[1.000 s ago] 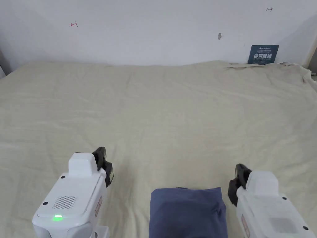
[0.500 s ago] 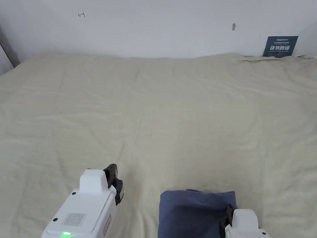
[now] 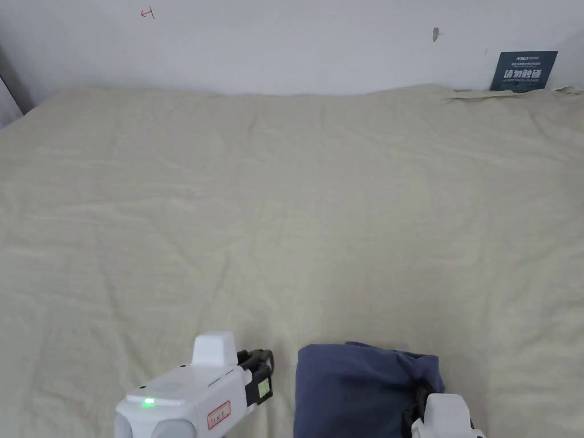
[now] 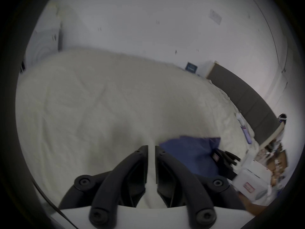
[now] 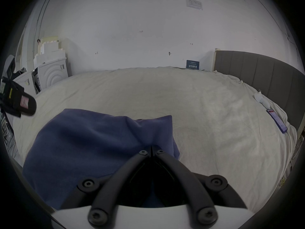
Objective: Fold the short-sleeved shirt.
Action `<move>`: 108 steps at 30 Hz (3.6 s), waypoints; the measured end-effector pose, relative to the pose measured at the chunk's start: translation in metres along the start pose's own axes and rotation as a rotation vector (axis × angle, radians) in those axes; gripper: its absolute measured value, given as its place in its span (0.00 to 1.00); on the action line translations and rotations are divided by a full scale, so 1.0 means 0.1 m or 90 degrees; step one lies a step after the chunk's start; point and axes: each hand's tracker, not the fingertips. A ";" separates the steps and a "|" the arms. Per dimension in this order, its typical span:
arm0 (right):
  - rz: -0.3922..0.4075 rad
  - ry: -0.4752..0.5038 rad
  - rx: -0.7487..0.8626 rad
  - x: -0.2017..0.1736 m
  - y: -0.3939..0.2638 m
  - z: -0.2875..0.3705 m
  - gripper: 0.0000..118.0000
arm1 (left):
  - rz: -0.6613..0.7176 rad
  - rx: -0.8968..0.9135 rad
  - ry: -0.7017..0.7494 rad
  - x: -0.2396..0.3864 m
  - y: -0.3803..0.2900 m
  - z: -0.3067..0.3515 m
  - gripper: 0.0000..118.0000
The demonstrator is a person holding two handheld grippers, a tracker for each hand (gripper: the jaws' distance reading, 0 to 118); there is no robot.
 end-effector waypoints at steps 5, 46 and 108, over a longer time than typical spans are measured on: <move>-0.003 0.008 -0.005 0.03 0.02 0.00 0.00 | 0.079 -0.140 -0.122 -0.09 0.07 -0.27 0.68; -0.009 0.046 0.220 0.46 1.45 0.95 0.00 | -0.081 -0.208 -0.074 -0.40 0.84 -0.19 0.19; 0.036 -0.006 0.281 0.54 2.26 1.18 0.00 | -0.122 0.335 0.387 -1.32 1.63 1.80 0.99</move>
